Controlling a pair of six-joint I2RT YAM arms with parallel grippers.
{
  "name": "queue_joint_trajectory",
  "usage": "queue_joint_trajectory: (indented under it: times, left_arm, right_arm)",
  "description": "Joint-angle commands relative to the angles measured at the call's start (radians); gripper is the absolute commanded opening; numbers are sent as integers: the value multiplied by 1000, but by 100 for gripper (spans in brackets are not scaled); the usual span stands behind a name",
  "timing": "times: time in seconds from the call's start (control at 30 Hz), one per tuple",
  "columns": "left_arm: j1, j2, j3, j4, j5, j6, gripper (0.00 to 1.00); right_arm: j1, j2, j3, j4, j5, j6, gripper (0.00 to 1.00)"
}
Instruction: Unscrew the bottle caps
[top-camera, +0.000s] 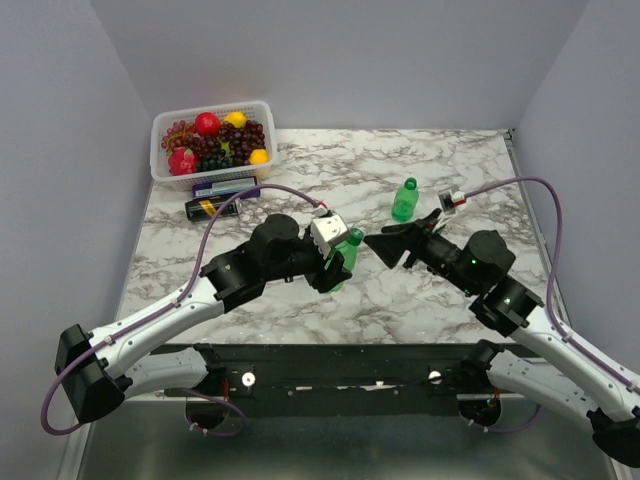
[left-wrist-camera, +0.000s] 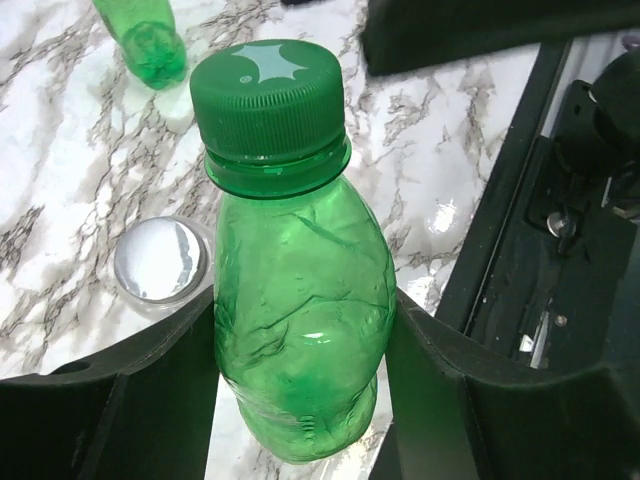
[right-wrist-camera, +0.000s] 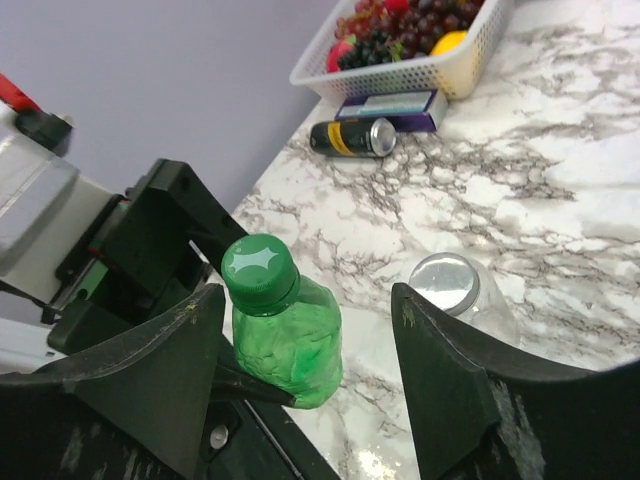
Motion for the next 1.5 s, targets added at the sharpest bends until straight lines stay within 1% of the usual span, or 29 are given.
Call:
queue_joint_trajectory:
  times: [0.0,0.13,0.23,0.33,0.43,0.57,0.73,0.77,0.8,0.83,0.87,0.93,1.0,1.03,1.07,1.17,1.2,1.23,1.27,1.3,1.33,1.4,1.43,1.47]
  left_arm:
    - [-7,16,12,-12,-89,-14,24]
    - [-9,27,15,-18,-98,-16,24]
    - [-10,30,15,-21,-102,-16,24]
    - [-13,28,15,-21,-105,-16,24]
    - [-13,28,15,-21,-105,-14,24]
    - [-15,30,17,-22,-105,-14,24]
    - [-18,32,18,-26,-104,-13,23]
    - [-18,32,18,-27,-102,-11,24]
    - [-18,30,18,-26,-102,-10,23]
    - [-18,28,17,-23,-89,-8,23]
    - [-18,27,17,-21,-79,-5,23]
    - [-18,24,14,-16,-55,1,23]
    - [-18,16,12,-10,3,15,23]
    - [-18,12,12,-4,23,19,23]
    - [-17,4,9,0,75,26,23]
    - [-15,-13,6,14,160,42,23]
    - [-12,-16,5,17,212,41,23]
    - [-9,-21,3,23,245,65,23]
    - [-9,-25,5,25,278,70,23]
    - [-3,-27,5,25,348,78,23]
    - [0,-27,6,24,387,85,24]
    - [5,-22,15,16,465,96,24]
    - [7,-21,18,8,530,99,24]
    - [10,-16,20,7,574,107,23]
  right_arm:
    - [73,85,71,55,103,15,75]
    - [131,148,111,58,174,2,75]
    - [151,173,123,61,215,0,75]
    - [156,196,131,59,223,0,73]
    - [162,210,138,56,222,-2,69]
    - [163,220,141,56,205,-6,56]
    - [163,220,126,79,159,-12,47]
    - [163,220,124,82,148,-15,41]
    - [165,224,123,86,136,-26,38]
    - [165,222,123,86,120,-31,34]
    - [163,225,121,86,114,-28,27]
    - [163,221,118,84,87,-55,23]
    - [157,213,108,81,65,-86,19]
    - [145,199,101,81,4,-90,18]
    - [133,191,95,82,-25,-95,15]
    - [73,162,65,84,-168,-107,14]
    - [56,153,48,86,-209,-115,14]
    - [23,145,40,90,-298,-121,14]
    - [2,132,32,96,-347,-124,14]
    - [-16,127,22,102,-396,-132,14]
    - [-48,121,2,125,-503,-138,14]
    - [-74,104,-17,147,-605,-165,14]
    - [-90,95,-33,164,-690,-175,14]
    - [-96,89,-40,171,-732,-182,14]
